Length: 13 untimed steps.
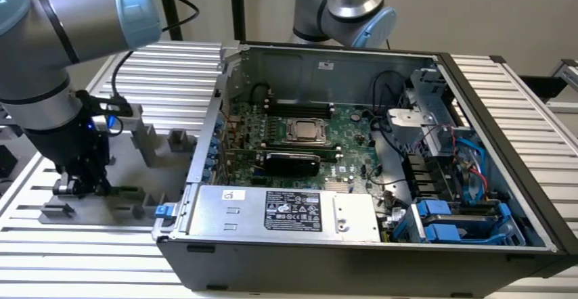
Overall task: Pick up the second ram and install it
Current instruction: 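Pick up the second ram and move it above second insertion slot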
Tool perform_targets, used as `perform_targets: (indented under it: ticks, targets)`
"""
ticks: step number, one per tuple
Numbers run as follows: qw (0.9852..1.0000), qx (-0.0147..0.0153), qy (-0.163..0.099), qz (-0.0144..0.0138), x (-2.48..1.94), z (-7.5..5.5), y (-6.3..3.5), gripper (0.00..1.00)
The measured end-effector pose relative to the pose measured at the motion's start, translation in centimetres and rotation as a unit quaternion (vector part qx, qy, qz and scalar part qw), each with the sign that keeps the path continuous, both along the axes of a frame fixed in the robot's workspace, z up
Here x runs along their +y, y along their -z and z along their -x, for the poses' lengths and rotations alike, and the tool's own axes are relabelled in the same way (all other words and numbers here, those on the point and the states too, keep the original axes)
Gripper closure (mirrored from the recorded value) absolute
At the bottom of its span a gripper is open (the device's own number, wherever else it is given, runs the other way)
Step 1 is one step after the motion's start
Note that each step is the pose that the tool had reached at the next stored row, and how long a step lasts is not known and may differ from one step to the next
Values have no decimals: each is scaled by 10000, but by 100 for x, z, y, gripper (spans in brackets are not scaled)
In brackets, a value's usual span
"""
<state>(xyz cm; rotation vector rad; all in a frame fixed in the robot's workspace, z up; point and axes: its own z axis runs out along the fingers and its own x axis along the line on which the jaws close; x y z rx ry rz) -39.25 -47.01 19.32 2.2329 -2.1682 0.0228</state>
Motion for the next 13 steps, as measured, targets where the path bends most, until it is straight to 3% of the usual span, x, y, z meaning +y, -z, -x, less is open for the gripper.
perform_targets:
  ticks: [7, 13]
  targets:
    - [10000, 0, 89, 0, 0, -5, -24, 100]
    - [10000, 1, 89, -1, 0, -4, -140, 100]
